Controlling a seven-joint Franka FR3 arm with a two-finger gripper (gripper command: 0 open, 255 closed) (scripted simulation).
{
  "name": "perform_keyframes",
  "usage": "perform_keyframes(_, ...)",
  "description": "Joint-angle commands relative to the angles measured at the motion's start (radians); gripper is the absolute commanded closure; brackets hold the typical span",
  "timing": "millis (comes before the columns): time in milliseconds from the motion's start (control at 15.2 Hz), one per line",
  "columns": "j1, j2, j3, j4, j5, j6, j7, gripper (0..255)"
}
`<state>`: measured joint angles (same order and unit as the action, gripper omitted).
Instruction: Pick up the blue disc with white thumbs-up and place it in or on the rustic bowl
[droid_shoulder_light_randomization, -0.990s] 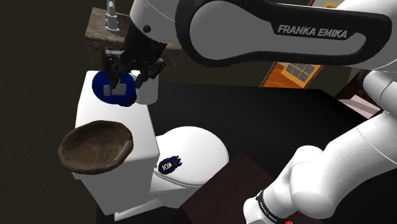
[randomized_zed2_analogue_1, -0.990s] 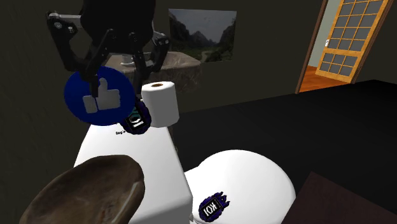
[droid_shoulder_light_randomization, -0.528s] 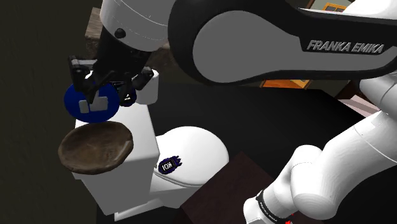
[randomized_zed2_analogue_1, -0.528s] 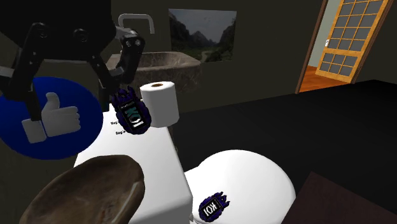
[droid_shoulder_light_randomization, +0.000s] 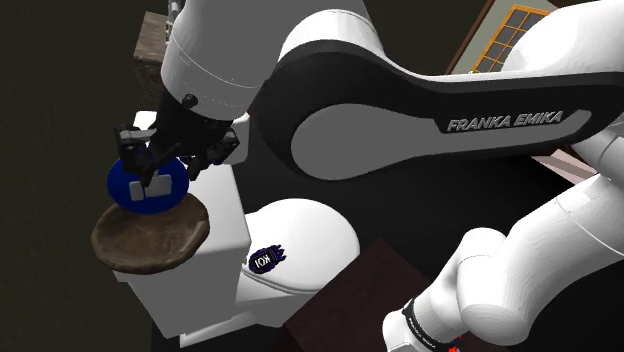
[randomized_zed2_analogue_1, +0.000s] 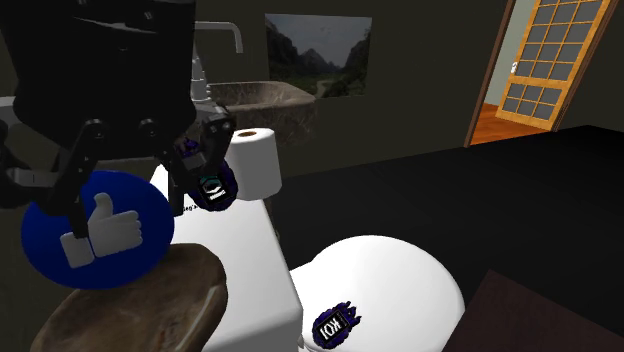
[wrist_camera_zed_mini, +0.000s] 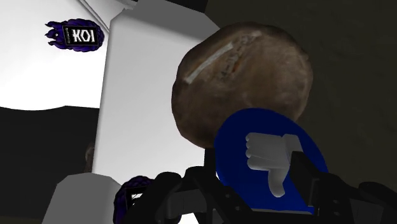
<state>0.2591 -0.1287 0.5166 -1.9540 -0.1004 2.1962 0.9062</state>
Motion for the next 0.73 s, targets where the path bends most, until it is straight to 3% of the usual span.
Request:
perform_keyframes(0,0.001,0.006,0.003,-0.022,-0.007,0.028,0.01,255)
perform_keyframes(396,0.0,0.02,0.008,-0.085,-0.024,0.101,0.029,255)
perform_keyframes(660,0.0,0.02,0.008,-0.085,-0.024,0.101,0.029,255)
